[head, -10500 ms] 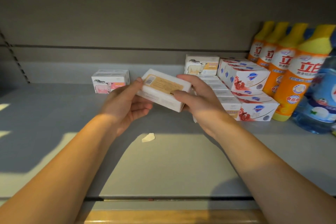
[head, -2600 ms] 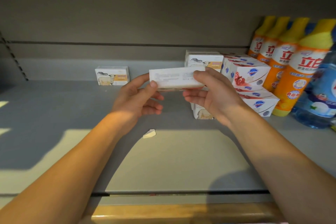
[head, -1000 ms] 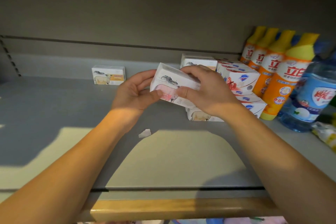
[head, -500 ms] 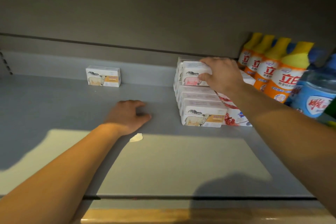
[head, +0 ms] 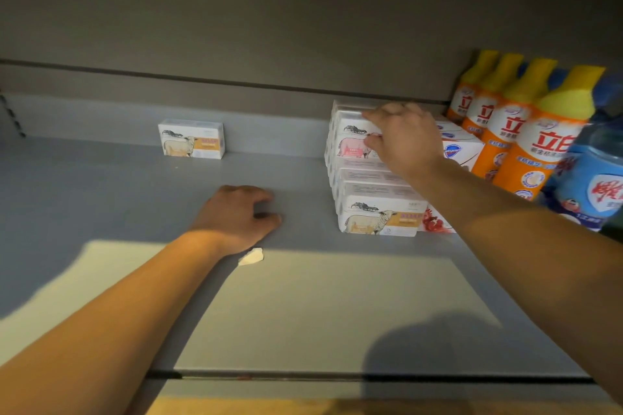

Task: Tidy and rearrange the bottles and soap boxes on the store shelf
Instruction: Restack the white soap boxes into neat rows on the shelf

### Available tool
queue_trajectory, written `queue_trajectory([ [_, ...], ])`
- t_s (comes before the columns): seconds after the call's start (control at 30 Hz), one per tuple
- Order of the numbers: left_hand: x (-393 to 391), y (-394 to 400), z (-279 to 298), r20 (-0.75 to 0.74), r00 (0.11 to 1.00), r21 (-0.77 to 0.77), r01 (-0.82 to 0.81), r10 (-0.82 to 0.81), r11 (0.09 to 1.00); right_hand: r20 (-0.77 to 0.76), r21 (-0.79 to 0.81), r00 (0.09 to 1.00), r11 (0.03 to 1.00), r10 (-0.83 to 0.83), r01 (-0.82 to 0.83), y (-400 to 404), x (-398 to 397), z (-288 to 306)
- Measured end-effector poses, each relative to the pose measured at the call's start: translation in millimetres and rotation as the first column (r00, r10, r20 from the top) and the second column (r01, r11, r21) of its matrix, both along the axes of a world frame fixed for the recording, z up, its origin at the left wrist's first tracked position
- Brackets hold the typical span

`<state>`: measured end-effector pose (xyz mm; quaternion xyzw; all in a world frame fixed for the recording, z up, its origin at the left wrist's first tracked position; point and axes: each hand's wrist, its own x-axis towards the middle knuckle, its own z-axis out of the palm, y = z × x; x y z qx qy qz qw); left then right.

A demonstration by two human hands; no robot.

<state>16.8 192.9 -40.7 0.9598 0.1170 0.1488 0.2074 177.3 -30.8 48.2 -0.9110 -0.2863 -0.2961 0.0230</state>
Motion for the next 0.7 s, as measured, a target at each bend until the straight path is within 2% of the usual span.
queue_trajectory([
  [0.43, -0.2, 2.5, -0.1, 0.005, 1.0, -0.049, -0.001, 0.001, 0.999, -0.003, 0.004, 0.999, 0.999, -0.053, 0.053, 6.2, -8.3, 2.0],
  [0.7, -0.5, 2.1, 1.7, 0.01, 1.0, -0.135, -0.014, 0.015, 0.991, -0.03, 0.021, 0.998, 0.998, -0.063, 0.064, 0.7, -10.0, 0.3],
])
